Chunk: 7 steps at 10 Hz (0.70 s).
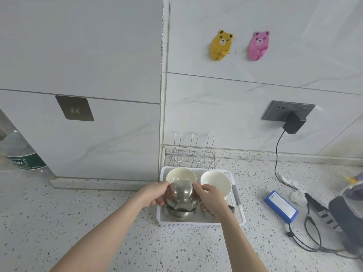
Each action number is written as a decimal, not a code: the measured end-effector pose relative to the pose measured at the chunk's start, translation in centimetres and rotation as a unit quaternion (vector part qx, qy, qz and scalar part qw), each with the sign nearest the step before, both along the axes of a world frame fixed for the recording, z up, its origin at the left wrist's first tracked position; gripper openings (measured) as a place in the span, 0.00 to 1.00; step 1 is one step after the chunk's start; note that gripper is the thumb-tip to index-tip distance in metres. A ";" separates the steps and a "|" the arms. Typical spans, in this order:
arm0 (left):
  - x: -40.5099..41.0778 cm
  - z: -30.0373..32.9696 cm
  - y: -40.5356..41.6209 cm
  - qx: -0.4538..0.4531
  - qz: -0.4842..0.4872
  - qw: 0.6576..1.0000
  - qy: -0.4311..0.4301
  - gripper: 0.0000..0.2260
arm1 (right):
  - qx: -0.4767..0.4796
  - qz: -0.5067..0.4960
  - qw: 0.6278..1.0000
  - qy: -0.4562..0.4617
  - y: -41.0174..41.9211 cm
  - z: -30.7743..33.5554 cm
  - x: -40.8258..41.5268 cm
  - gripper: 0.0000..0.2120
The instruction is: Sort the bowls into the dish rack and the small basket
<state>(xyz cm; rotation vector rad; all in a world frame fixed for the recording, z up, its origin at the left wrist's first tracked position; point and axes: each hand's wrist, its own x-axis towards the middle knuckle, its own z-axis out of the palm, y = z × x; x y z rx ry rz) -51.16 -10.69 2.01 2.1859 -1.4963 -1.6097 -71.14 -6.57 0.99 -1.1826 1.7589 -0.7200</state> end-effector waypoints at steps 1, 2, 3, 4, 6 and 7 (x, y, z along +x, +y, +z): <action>-0.2 -0.4 0.1 0.001 0.024 1.000 0.012 0.22 | 0.014 0.011 1.000 0.005 0.0 -0.1 0.2 0.20; 0.0 -1.5 0.0 -0.043 0.044 0.998 0.013 0.18 | 0.023 0.009 0.999 -0.024 0.4 -0.5 0.0 0.17; 0.2 -2.2 0.1 -0.079 0.044 0.996 0.012 0.13 | 0.035 0.006 0.999 -0.010 1.1 -1.1 -0.2 0.19; 0.3 -2.2 0.5 -0.101 0.038 0.994 0.007 0.12 | 0.030 0.018 0.999 0.011 1.6 -1.3 0.1 0.19; 1.1 -1.5 1.7 -0.165 0.024 0.985 0.037 0.10 | 0.026 0.035 0.998 0.037 2.9 -0.4 0.7 0.10; 2.9 -0.3 2.4 -0.147 0.075 0.983 0.077 0.06 | 0.015 0.029 0.991 0.133 3.8 1.2 0.3 0.19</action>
